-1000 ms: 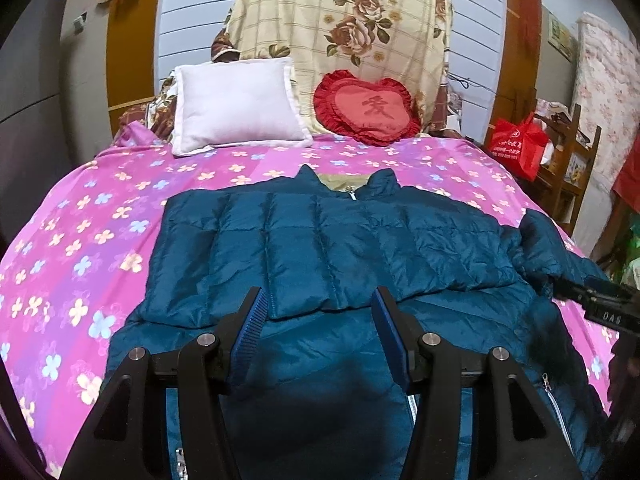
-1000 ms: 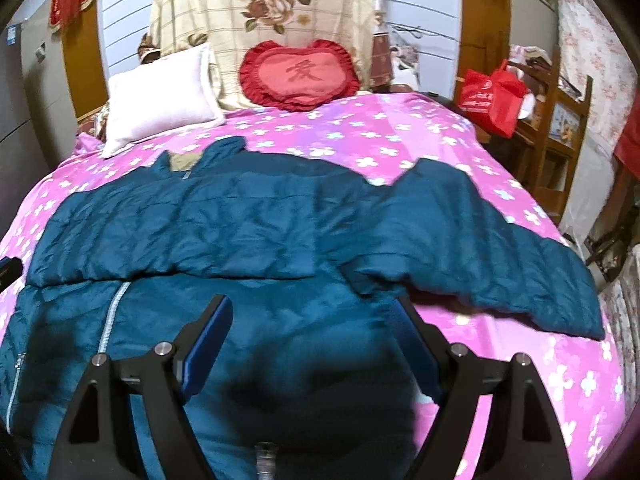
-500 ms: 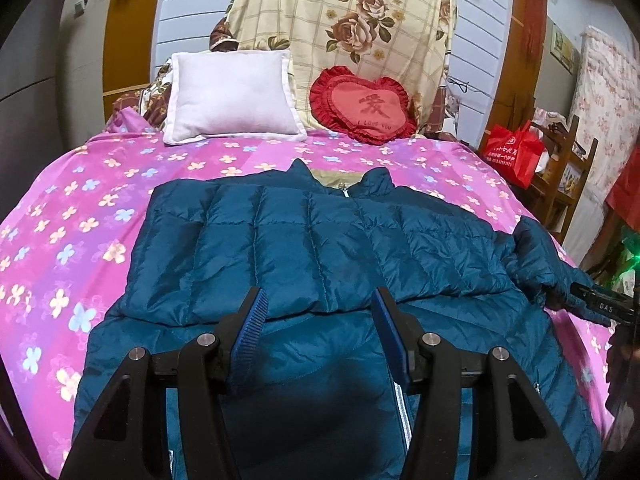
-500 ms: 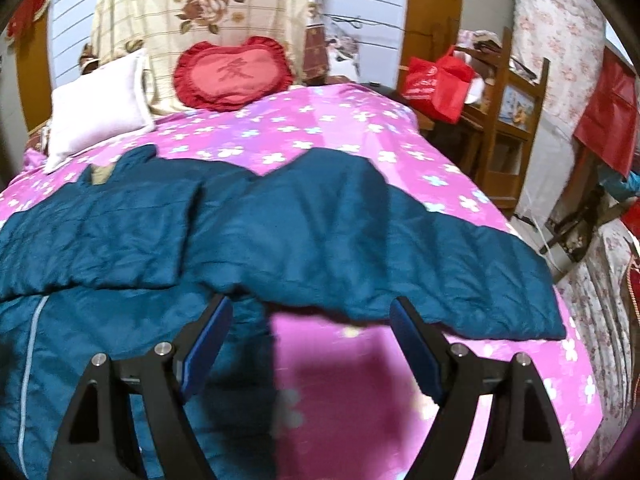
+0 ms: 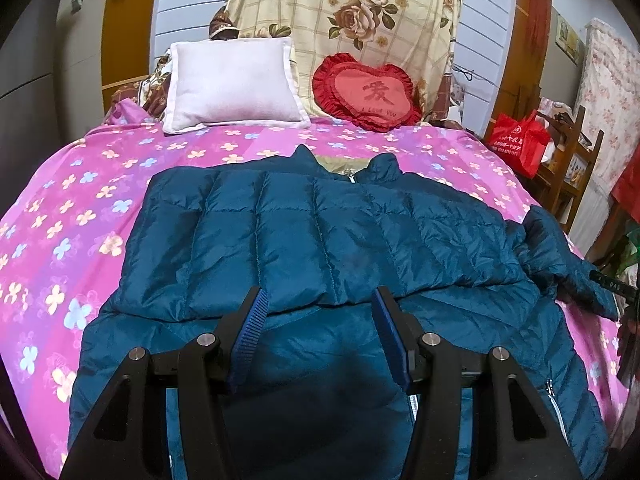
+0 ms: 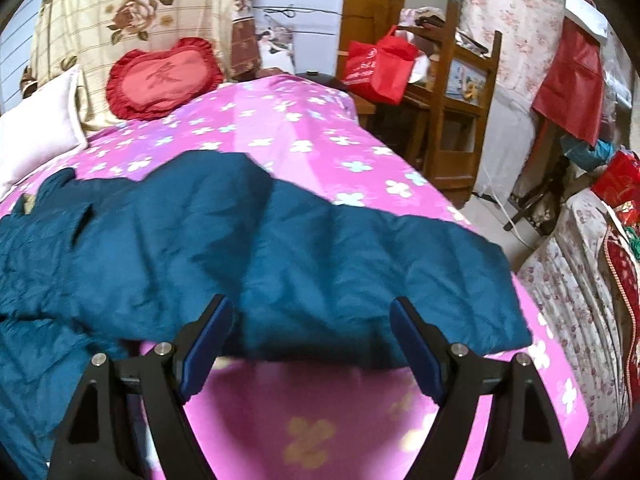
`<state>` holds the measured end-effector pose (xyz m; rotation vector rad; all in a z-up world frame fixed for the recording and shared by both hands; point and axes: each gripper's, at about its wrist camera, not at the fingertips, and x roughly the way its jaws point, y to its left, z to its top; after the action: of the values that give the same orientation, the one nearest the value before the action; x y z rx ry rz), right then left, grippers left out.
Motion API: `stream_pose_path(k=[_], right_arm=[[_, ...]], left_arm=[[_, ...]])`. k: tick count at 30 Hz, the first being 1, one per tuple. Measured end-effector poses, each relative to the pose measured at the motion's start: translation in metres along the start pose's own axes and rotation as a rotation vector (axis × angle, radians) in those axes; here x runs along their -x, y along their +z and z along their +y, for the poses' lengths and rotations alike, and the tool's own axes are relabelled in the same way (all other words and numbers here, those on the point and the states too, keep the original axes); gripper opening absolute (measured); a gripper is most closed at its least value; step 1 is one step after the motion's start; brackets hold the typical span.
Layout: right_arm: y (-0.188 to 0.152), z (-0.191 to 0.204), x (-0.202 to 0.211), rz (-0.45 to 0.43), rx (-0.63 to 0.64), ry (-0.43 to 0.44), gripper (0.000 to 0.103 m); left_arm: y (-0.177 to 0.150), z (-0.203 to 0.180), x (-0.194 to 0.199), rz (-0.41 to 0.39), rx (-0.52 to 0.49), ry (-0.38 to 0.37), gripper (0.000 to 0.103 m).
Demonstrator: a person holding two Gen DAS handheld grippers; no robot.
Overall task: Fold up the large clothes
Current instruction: 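Move the right tool to the sleeve hanging off the bed and grasp it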
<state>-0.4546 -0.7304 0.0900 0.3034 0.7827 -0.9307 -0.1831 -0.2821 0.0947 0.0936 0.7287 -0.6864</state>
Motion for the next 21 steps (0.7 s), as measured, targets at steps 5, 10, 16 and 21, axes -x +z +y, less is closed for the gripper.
stream_pose_path(k=[5,10,16,21], right_arm=[[0.005,-0.045,-0.020,0.005,-0.055,-0.085,0.084],[0.006,-0.096,-0.045,0.038,-0.134,-0.171,0.084],[0.003,-0.149,-0.064,0.056,-0.226,-0.217,0.084],[-0.004,-0.175,-0.083,0.091,-0.283,-0.189,0.091]], left_arm=[[-0.001,0.004,-0.007,0.019,0.004,0.006,0.036],[-0.002,0.007,-0.013,0.035,0.013,0.014,0.036],[-0.005,0.008,-0.020,0.053,0.008,0.022,0.036],[-0.007,0.007,-0.024,0.064,0.003,0.025,0.036]])
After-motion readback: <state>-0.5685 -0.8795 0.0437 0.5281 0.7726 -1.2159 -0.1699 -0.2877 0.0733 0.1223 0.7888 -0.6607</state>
